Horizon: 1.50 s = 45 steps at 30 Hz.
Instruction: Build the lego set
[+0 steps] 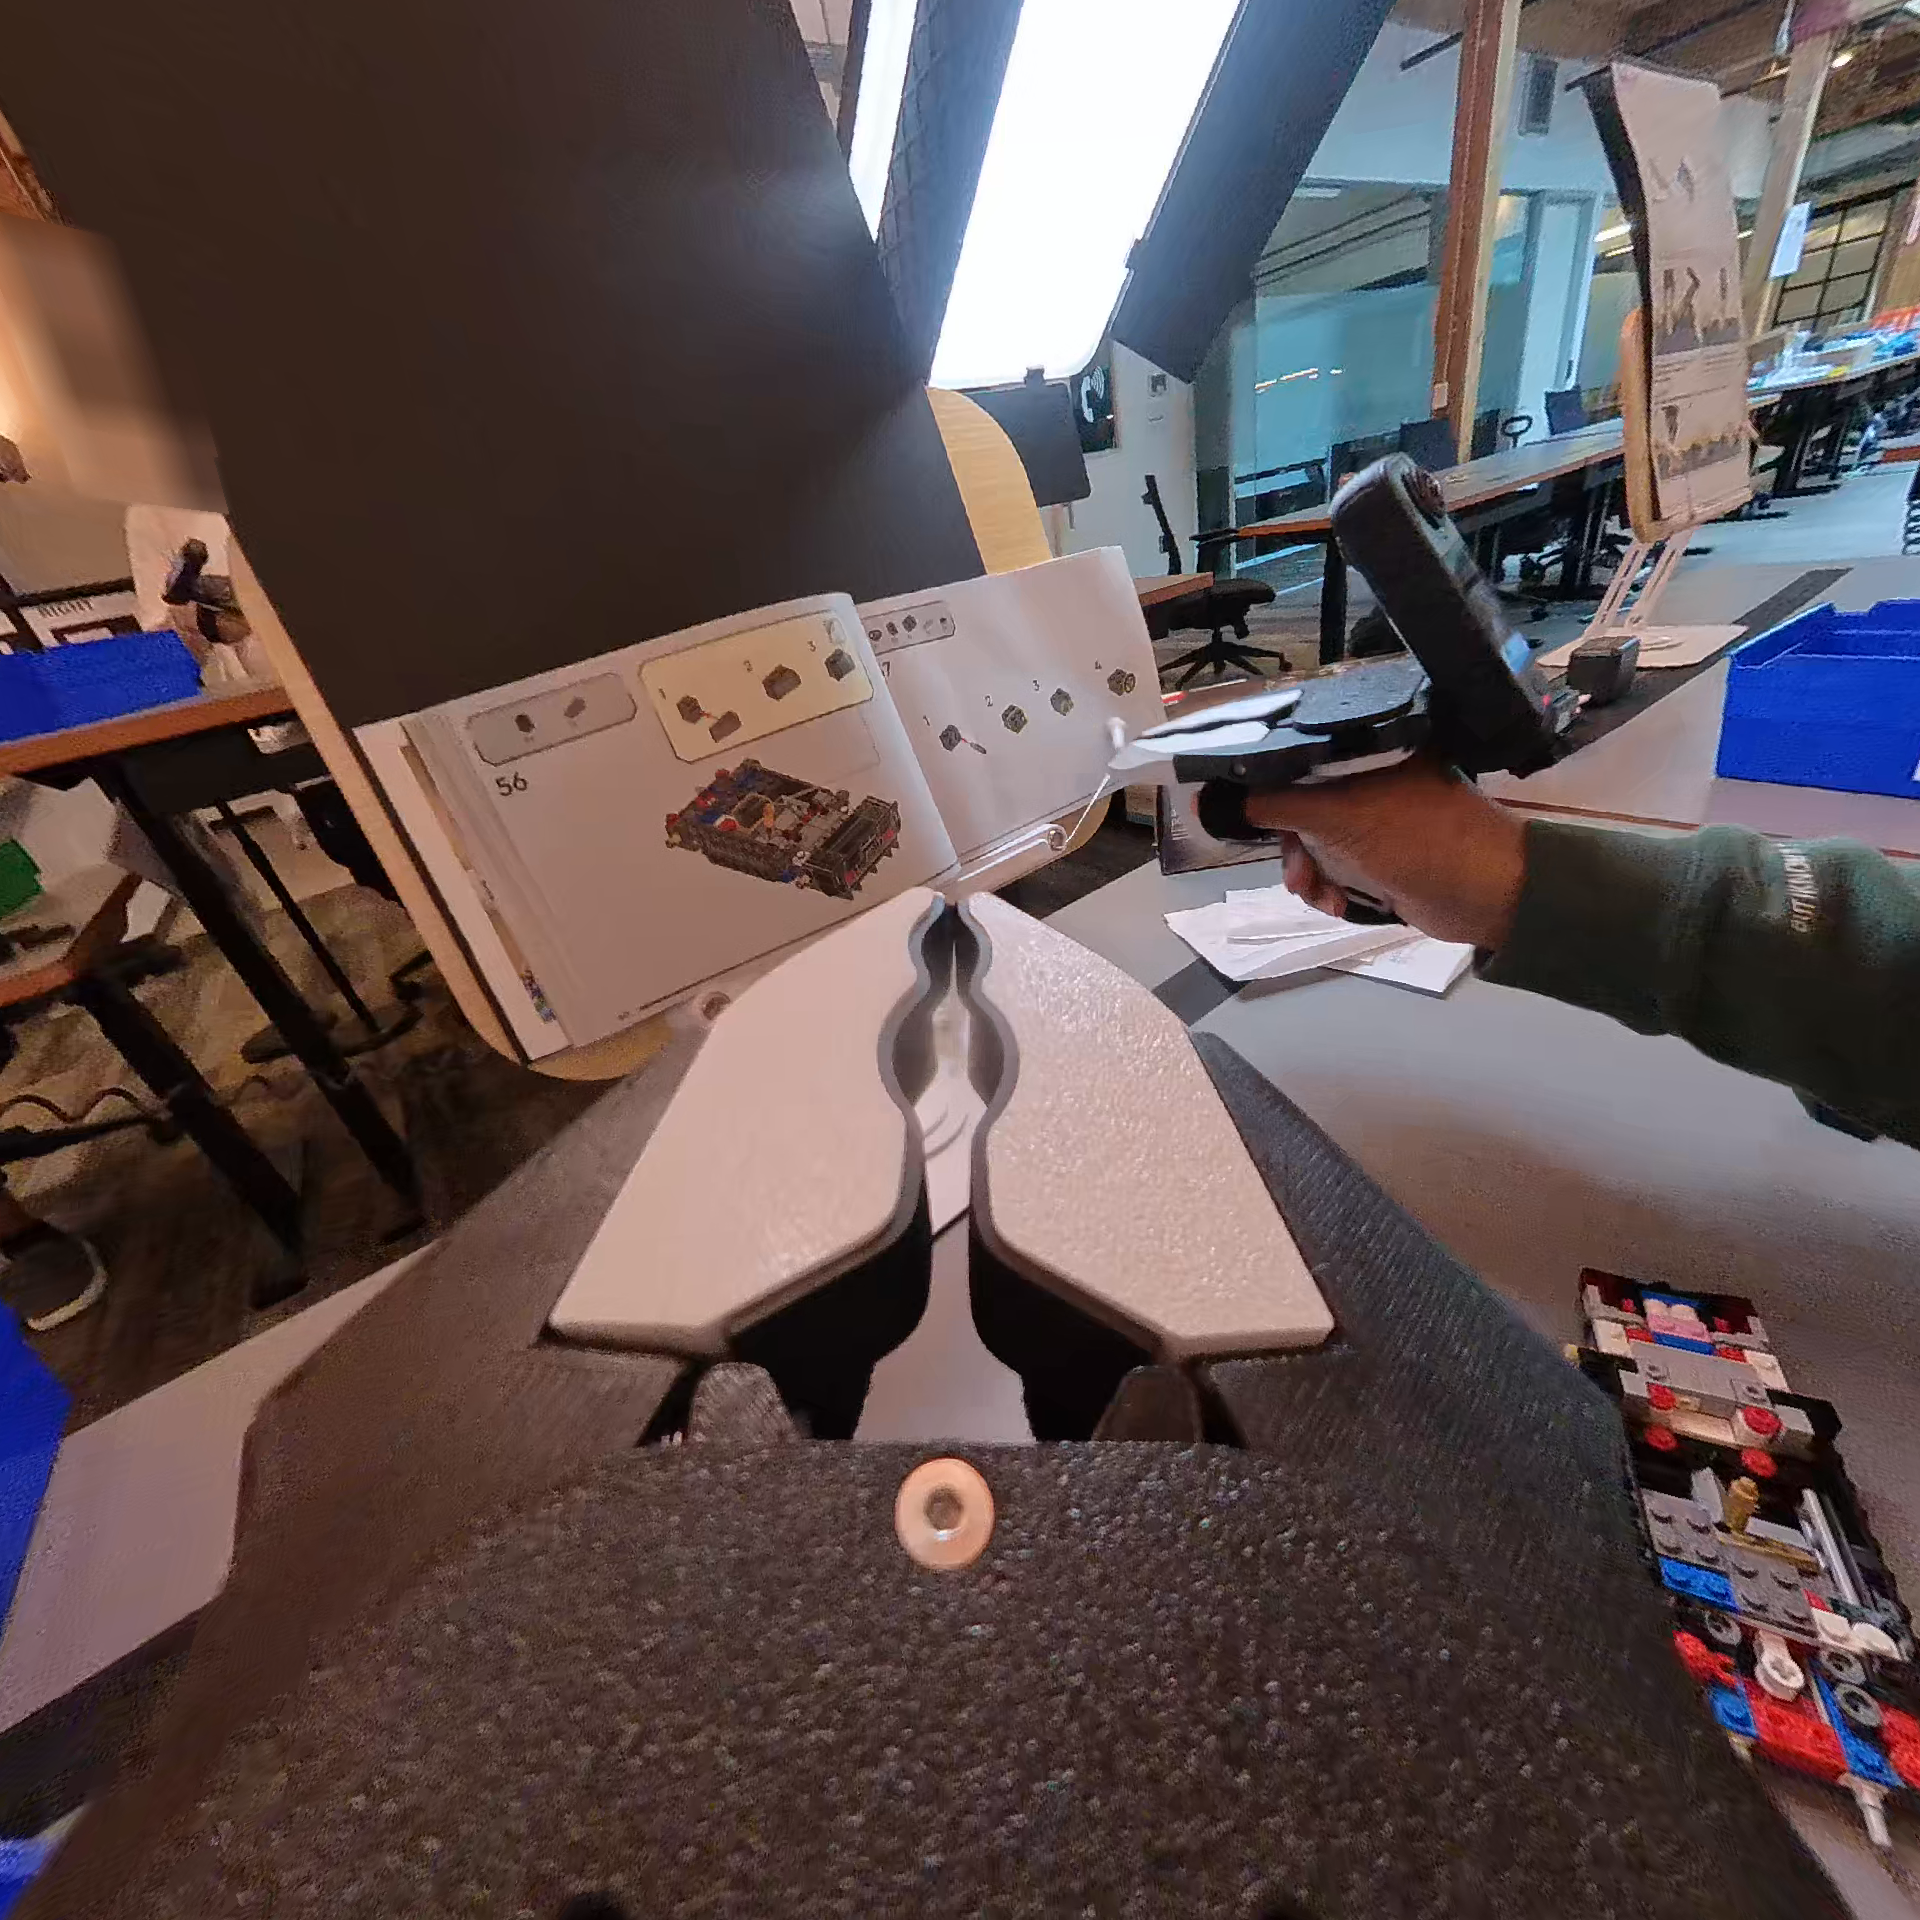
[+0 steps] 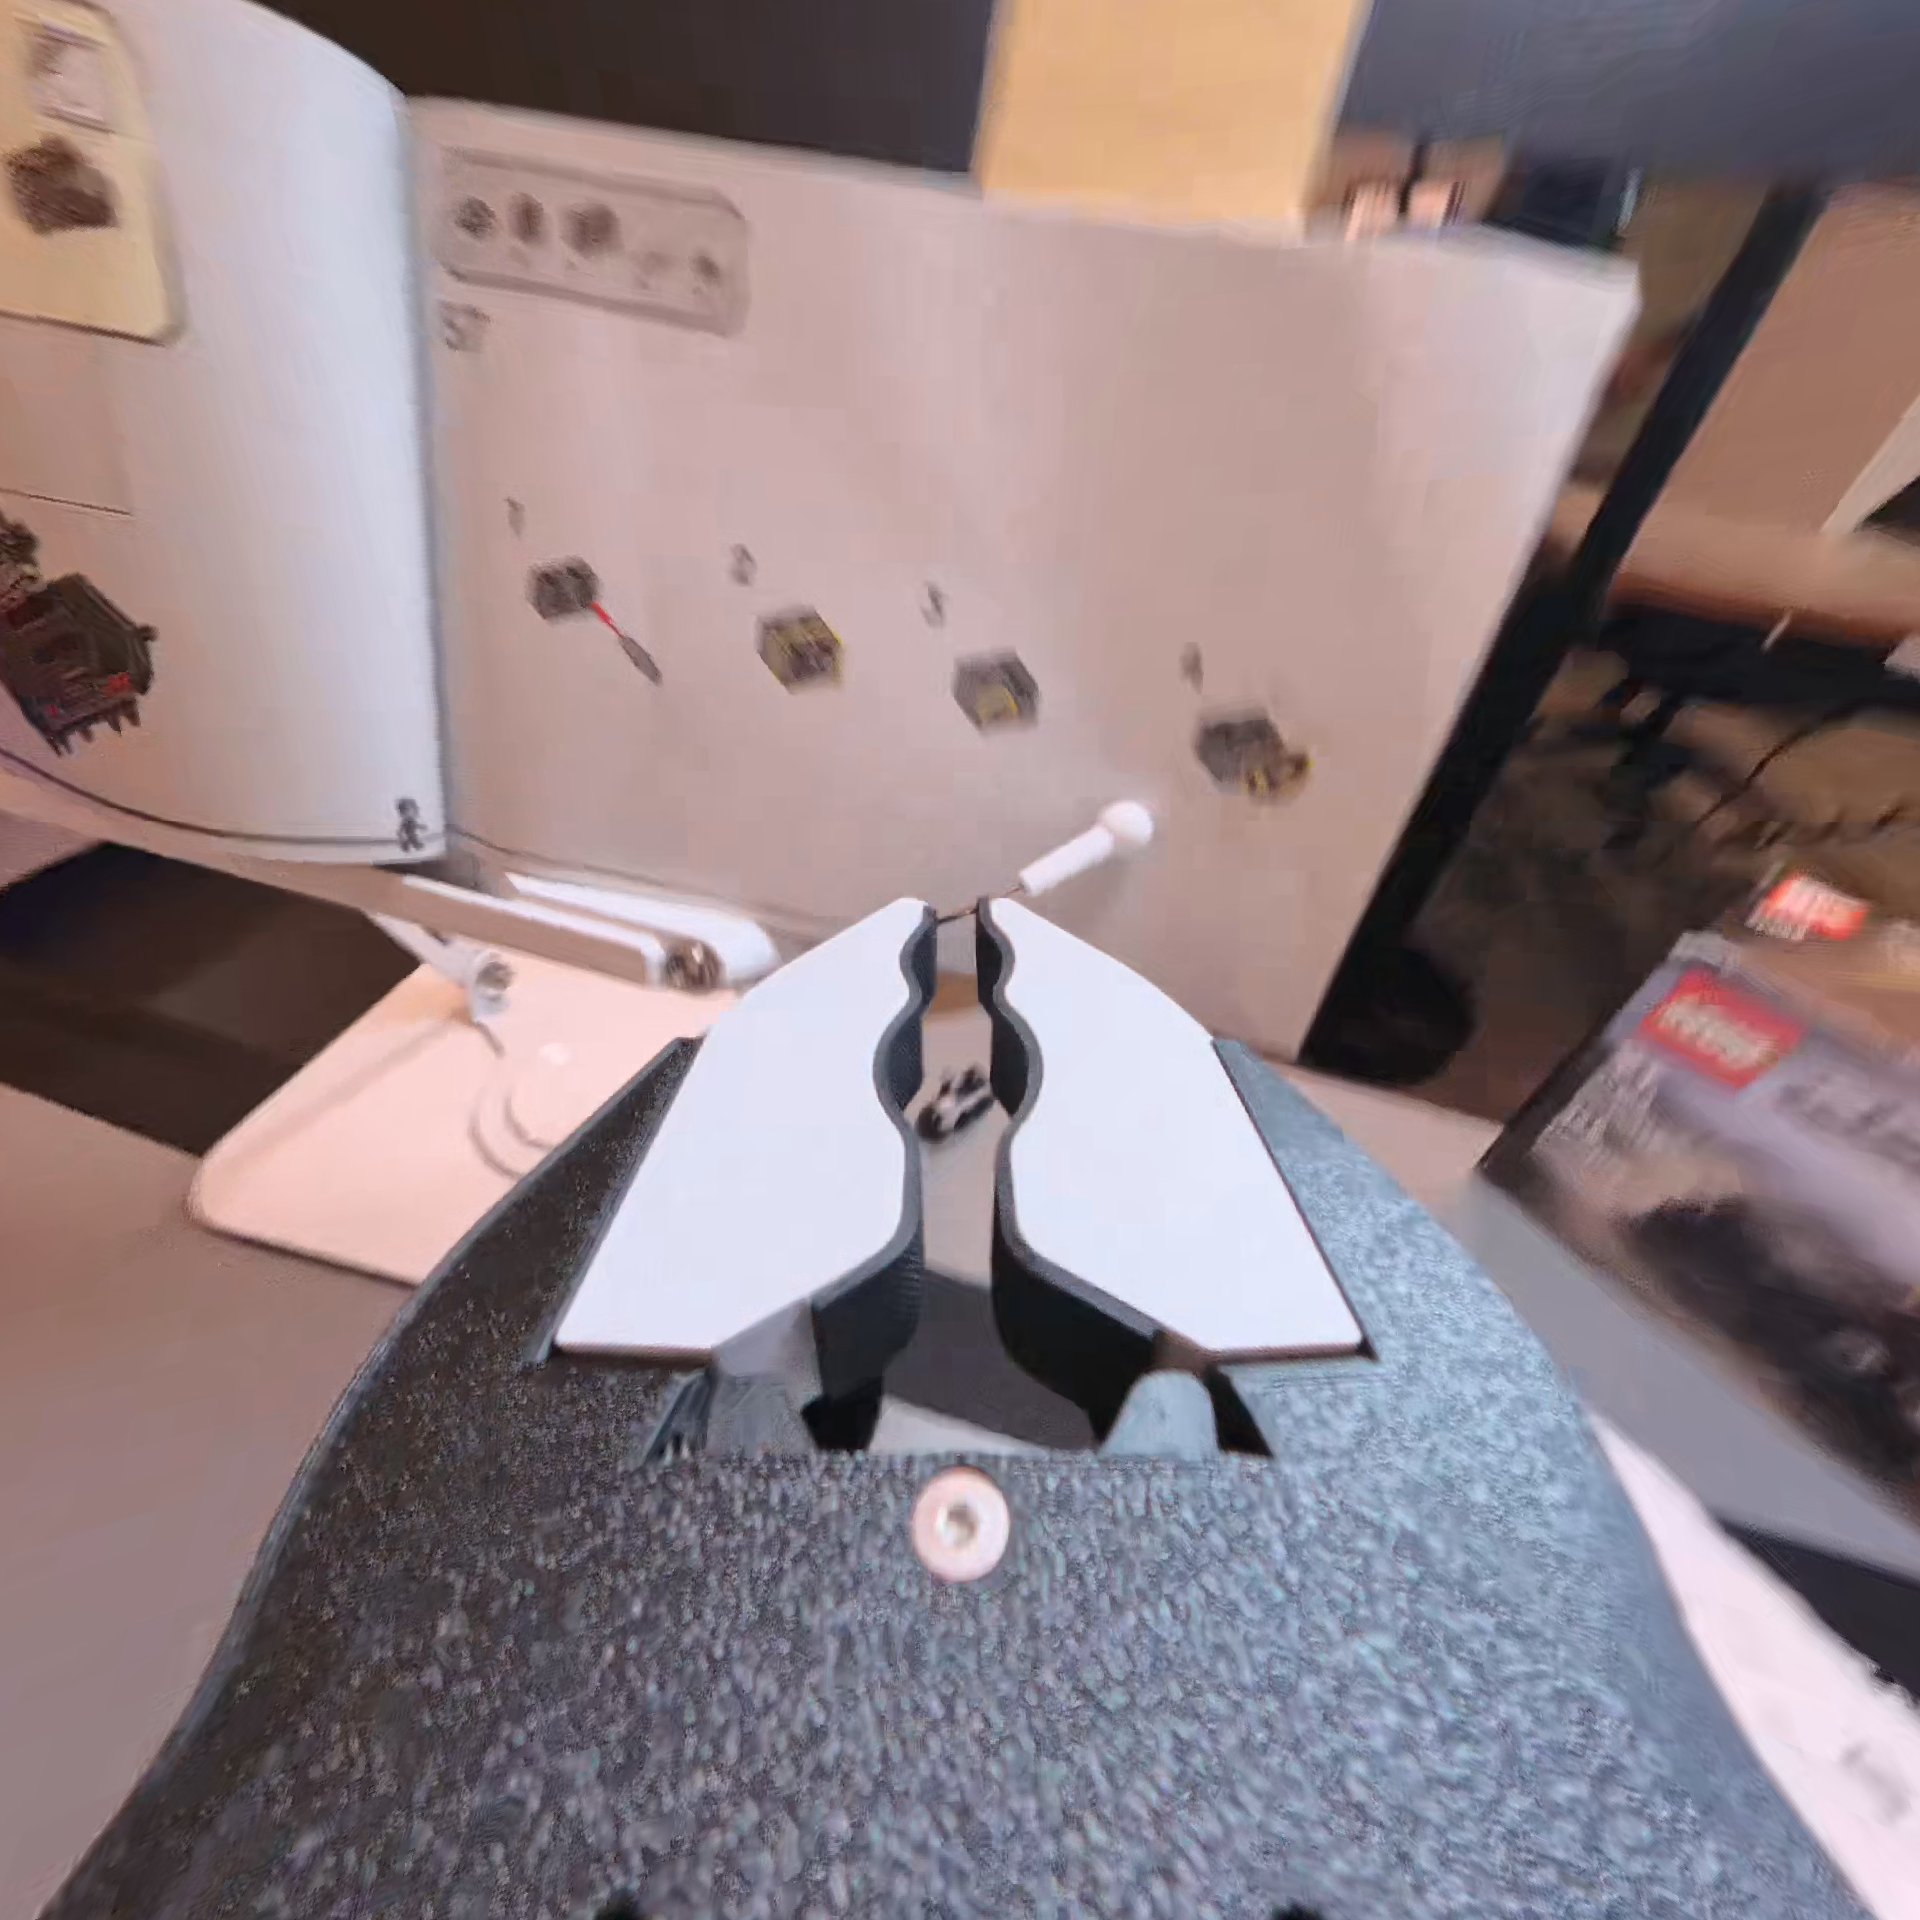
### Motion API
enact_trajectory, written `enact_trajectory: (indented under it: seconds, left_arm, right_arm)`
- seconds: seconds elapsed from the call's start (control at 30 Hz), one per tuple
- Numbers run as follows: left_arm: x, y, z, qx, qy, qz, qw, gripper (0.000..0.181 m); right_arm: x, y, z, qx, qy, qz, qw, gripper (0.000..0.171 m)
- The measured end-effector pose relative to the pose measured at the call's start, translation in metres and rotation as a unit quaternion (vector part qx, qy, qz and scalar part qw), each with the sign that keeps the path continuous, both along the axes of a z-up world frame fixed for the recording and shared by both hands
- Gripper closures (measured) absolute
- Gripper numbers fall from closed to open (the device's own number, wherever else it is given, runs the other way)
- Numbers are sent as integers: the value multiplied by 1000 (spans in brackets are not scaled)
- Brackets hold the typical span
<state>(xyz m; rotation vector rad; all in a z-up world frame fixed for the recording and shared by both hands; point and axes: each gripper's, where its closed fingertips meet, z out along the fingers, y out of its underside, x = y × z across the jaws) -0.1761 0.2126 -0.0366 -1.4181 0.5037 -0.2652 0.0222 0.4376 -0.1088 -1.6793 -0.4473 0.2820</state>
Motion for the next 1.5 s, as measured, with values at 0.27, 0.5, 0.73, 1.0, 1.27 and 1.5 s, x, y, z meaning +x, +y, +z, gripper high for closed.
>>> enact_trajectory:
  seconds: [0.27,0.5,0.73,1.0,1.27,1.5]
  left_arm:
    - [1,0,0,0,12,2,1000,181]
    - [2,-5,-6,-8,22,-7,1000,181]
    - [-10,-6,-4,-15,-4,-8,1000,181]
    - [-5,-1,-12,-29,-4,-16,999,181]
    - [-12,-4,-20,-36,15,-9,999,181]
    - [-10,12,-27,-71,7,-1,997,173]
  right_arm:
    - [1,-38,-48,-89,-34,47,994,160]
    - [-19,-14,20,127,-179,13,975,161]
    - [-21,-5,-19,-15,-108,13,994,154]
    - [-117,-43,43,90,-76,107,987,99]
    - [-140,-16,55,138,-151,35,978,110]
    - [-110,-16,61,127,-76,61,987,134]
